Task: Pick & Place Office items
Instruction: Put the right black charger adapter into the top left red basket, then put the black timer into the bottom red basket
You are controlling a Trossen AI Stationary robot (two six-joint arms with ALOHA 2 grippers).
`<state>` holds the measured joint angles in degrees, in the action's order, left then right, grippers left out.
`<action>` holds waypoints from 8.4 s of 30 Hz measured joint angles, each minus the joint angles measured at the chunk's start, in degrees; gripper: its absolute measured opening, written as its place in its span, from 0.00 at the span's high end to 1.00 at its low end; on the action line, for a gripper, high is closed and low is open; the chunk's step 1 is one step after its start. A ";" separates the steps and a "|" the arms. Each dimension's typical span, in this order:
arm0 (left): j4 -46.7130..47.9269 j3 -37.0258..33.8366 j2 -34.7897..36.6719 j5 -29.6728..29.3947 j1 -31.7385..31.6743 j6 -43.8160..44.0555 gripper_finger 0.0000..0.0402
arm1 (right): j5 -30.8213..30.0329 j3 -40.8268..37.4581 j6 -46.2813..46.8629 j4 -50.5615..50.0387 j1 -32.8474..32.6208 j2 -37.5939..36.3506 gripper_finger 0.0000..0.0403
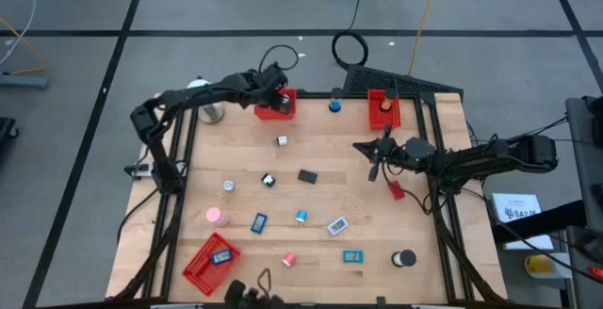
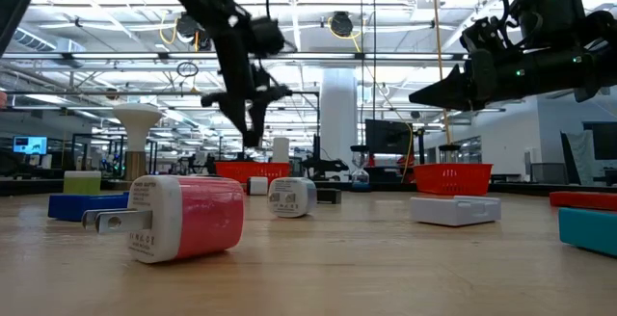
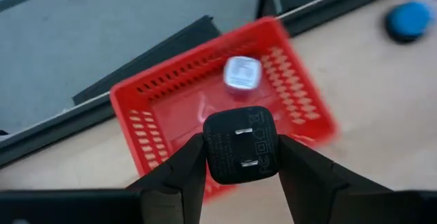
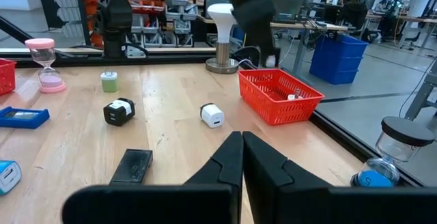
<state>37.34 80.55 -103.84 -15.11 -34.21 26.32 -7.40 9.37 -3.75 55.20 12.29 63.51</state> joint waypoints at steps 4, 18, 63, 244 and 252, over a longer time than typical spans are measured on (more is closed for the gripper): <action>-4.94 -0.04 -4.02 0.04 -2.18 -0.34 0.60 | 0.00 0.00 0.02 0.27 0.00 0.00 1.00; -10.28 -0.09 -9.70 -0.34 -4.97 0.88 0.60 | 0.00 0.00 -0.04 0.24 -0.02 0.00 1.00; -9.41 -0.58 -3.36 1.35 -2.89 -6.52 0.43 | 0.05 0.00 0.02 0.68 0.00 0.00 1.00; -82.69 -57.04 20.20 9.16 32.21 -18.05 0.93 | -1.35 39.34 16.76 -31.19 -12.63 43.56 0.65; -61.25 -48.89 20.20 8.97 32.82 -20.15 0.81 | 1.63 39.26 16.10 -31.80 -12.74 41.49 0.61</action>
<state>-23.91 31.67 -83.64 -6.14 -1.40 6.17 -5.77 48.63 12.36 23.40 -0.45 105.00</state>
